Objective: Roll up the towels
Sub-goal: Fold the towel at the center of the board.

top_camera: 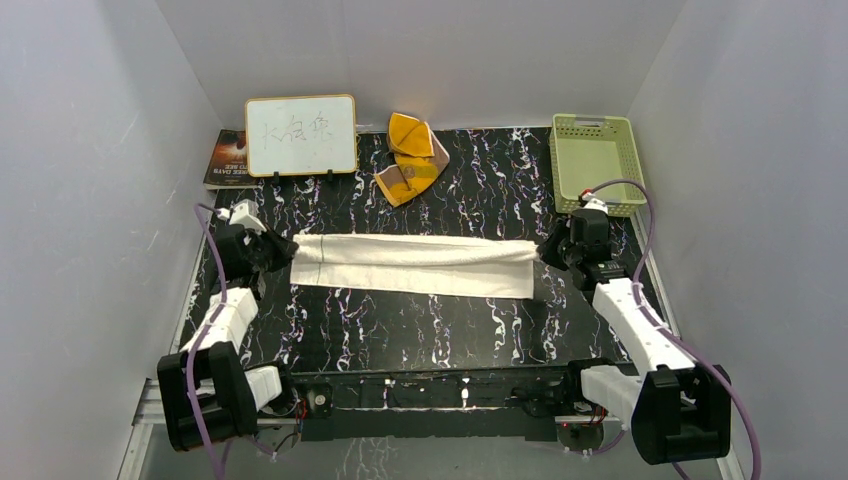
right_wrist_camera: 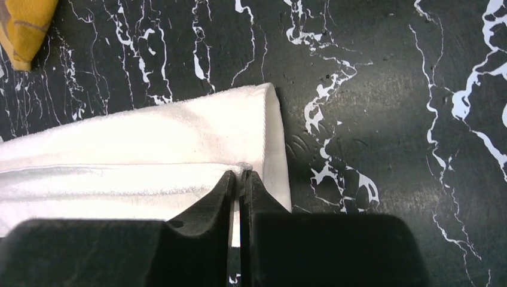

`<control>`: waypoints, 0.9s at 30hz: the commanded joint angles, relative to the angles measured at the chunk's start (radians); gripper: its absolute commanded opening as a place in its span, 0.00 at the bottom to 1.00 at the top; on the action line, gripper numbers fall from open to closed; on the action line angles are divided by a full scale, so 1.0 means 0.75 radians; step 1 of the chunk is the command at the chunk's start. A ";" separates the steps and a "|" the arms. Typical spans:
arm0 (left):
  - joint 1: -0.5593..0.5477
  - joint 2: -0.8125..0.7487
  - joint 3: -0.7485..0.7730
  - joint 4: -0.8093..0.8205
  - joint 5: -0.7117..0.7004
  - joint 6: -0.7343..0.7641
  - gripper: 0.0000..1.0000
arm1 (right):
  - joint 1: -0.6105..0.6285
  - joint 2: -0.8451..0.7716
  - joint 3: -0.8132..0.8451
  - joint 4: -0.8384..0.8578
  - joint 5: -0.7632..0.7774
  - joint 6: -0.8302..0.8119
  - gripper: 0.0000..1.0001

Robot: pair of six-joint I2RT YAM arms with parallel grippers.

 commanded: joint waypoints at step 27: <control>0.011 0.164 0.415 -0.810 0.116 -0.141 0.64 | 0.178 0.135 0.239 -0.094 0.010 -0.126 0.67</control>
